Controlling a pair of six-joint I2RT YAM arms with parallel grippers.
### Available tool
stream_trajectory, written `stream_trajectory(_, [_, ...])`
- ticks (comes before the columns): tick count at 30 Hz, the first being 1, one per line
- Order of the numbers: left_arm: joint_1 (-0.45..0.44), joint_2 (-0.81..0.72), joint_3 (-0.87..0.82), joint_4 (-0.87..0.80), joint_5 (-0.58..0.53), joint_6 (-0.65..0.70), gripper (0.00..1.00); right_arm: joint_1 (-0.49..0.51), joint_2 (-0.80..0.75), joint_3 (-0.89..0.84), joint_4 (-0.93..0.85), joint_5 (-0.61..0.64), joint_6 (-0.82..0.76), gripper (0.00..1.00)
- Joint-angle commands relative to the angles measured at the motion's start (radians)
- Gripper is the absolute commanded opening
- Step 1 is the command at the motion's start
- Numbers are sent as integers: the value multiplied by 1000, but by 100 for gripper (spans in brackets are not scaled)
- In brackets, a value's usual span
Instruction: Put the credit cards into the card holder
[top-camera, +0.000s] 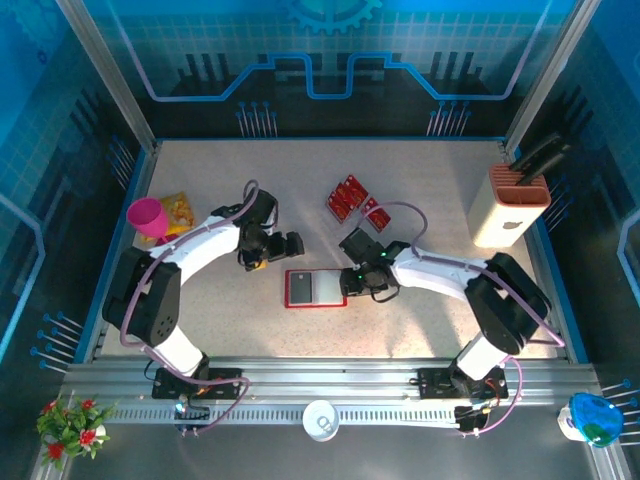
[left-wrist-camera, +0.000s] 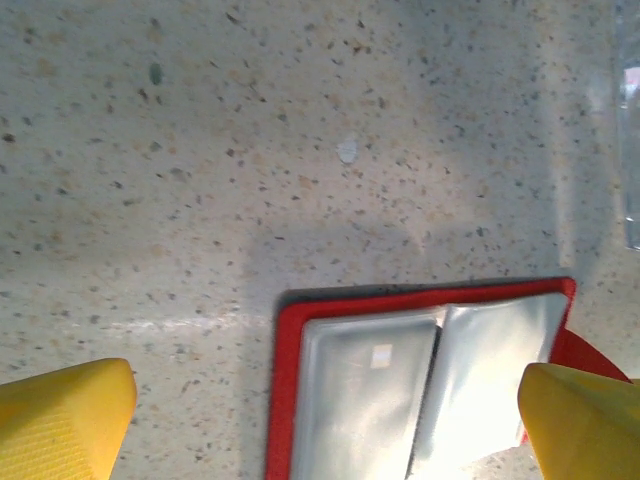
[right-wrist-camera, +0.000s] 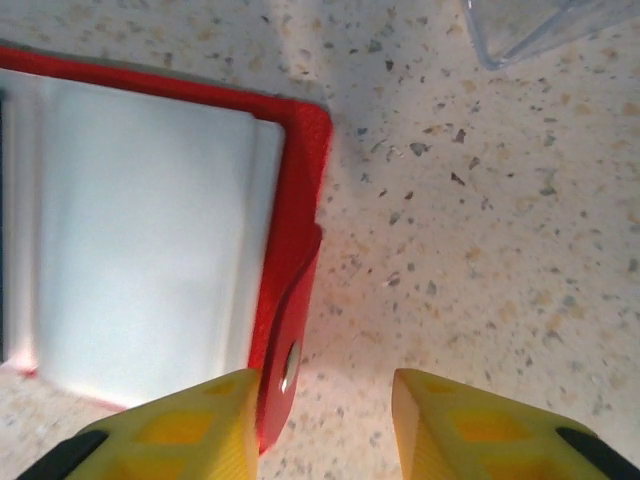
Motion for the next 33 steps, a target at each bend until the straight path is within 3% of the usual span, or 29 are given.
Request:
stream_trajectory(1, [9, -40, -48, 65, 93, -56, 99, -7, -93, 13, -21, -27, 8, 35])
stream_trajectory(7, [9, -50, -88, 138, 151, -88, 99, 35, -63, 67, 9, -74, 25, 15])
stream_trajectory(14, [9, -48, -119, 199, 182, -115, 99, 67, 41, 73, 99, -88, 53, 3])
stream_trajectory(33, [6, 4, -157, 240, 194, -99, 99, 60, 134, -60, 176, -103, 64, 0])
